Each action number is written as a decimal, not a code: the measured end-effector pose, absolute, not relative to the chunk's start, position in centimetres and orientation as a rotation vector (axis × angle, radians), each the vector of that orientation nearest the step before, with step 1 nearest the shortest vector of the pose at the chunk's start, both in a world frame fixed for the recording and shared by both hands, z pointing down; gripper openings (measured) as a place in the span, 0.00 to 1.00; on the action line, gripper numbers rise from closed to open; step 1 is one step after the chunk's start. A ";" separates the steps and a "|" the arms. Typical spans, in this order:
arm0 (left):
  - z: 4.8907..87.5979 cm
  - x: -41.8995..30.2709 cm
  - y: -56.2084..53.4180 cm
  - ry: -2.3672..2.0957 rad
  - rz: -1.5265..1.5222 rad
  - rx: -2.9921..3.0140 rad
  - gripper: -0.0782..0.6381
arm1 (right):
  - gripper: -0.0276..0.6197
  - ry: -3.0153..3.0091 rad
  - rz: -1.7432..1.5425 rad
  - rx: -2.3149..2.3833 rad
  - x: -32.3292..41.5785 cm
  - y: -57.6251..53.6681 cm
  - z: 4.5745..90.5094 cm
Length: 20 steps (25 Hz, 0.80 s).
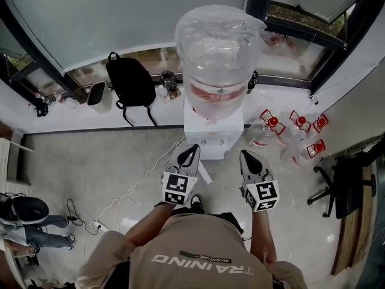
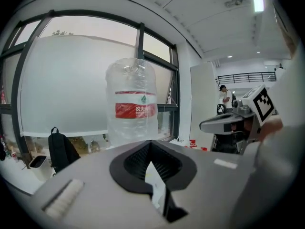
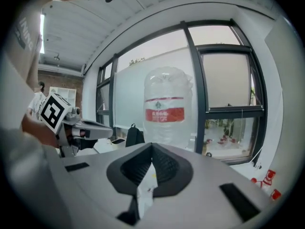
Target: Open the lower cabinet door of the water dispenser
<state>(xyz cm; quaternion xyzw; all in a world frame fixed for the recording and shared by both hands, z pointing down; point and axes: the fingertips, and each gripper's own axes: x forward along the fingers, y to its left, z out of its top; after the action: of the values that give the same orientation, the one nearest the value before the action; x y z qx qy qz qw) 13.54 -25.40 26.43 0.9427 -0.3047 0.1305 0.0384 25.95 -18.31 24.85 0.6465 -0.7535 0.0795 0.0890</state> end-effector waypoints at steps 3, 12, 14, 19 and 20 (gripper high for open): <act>26.0 13.7 -26.9 -0.922 0.407 2.901 0.12 | 0.06 -2.239 0.231 1.978 26.5 -18.9 24.2; 25.1 13.6 -27.5 -1.007 0.393 2.845 0.12 | 0.06 -2.303 0.156 1.977 27.8 -20.0 22.4; 24.1 13.9 -27.3 -1.037 0.361 2.845 0.12 | 0.06 -2.307 0.122 1.971 28.4 -20.2 21.7; 23.3 14.5 -26.7 -1.087 0.317 2.829 0.12 | 0.06 -2.309 0.077 1.908 29.0 -20.4 21.6; 23.3 14.4 -26.4 -1.094 0.323 2.830 0.12 | 0.06 -2.314 0.087 1.898 29.0 -20.4 22.0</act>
<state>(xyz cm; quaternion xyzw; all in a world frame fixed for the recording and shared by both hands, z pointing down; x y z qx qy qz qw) 14.45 -26.36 23.33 0.9266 -0.3581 0.1058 0.0451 28.96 -20.40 21.96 0.6322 -0.7707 0.0291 0.0739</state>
